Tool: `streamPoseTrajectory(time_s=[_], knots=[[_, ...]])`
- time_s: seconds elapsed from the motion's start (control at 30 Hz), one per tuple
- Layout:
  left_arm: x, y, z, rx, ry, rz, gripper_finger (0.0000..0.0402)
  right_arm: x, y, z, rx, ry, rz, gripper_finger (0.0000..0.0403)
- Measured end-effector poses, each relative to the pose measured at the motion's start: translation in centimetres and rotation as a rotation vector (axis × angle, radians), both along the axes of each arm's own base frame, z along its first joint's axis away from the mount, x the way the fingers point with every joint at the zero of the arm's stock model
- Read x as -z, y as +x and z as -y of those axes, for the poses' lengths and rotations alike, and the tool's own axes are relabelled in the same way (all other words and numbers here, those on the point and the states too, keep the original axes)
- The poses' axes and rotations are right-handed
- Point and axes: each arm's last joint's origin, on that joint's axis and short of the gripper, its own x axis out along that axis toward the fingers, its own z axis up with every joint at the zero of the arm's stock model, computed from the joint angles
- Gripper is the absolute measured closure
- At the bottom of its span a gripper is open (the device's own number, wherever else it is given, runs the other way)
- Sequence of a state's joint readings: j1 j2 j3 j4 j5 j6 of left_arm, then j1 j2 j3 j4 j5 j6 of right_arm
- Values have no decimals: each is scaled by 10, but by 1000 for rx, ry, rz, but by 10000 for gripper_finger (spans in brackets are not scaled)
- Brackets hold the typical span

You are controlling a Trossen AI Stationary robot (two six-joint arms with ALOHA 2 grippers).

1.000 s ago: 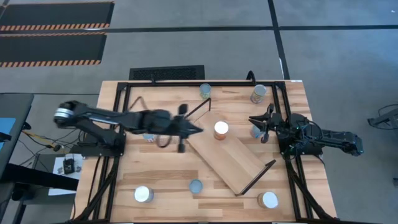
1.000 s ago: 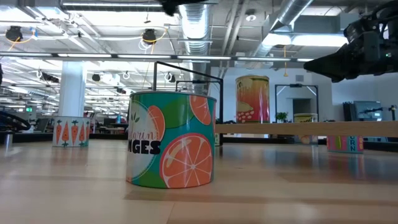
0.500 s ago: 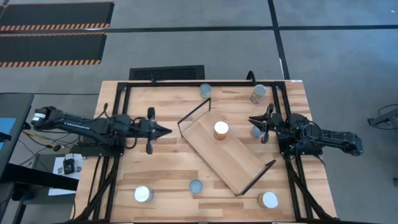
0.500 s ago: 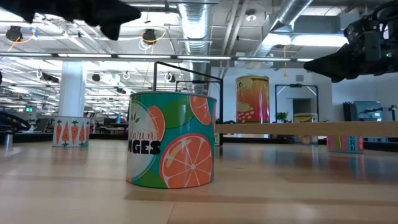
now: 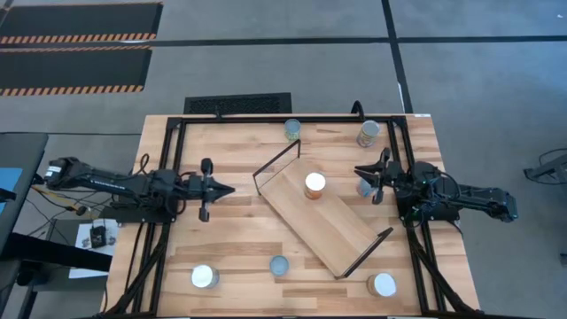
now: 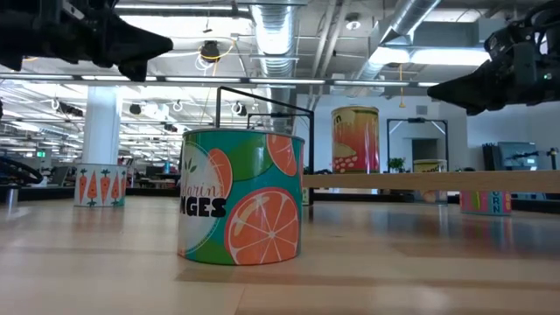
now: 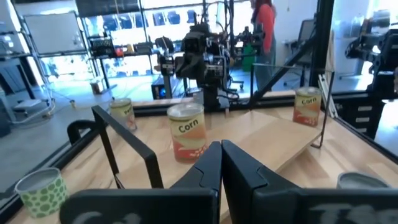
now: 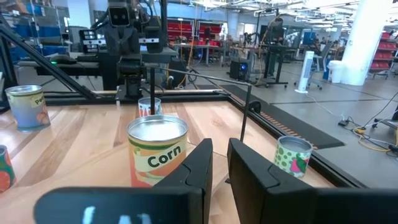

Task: Pick and place cans onto a shelf
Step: Put the small canned corn on the shelf

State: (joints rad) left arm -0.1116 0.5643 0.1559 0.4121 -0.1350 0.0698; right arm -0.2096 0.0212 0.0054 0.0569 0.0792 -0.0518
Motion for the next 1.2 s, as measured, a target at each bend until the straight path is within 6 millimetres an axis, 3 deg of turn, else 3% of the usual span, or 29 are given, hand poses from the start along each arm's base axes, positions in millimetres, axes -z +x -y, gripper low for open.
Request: streamPoseTrajectory(time_s=[0.27,0.4,0.53,0.97,1.2], knots=[[6,-3,0,17,12,0,401,-18,-2,-2,-31,69,172,328],[7,-3,0,17,12,1,401,-32,-5,-5,-55,91,166,359],[7,-3,0,16,12,0,401,-35,-2,-6,0,130,45,393],[7,-3,-1,-11,12,0,401,-46,25,-6,292,383,-431,388],[7,-3,-1,-11,2,0,401,-39,48,-5,393,447,-668,371]])
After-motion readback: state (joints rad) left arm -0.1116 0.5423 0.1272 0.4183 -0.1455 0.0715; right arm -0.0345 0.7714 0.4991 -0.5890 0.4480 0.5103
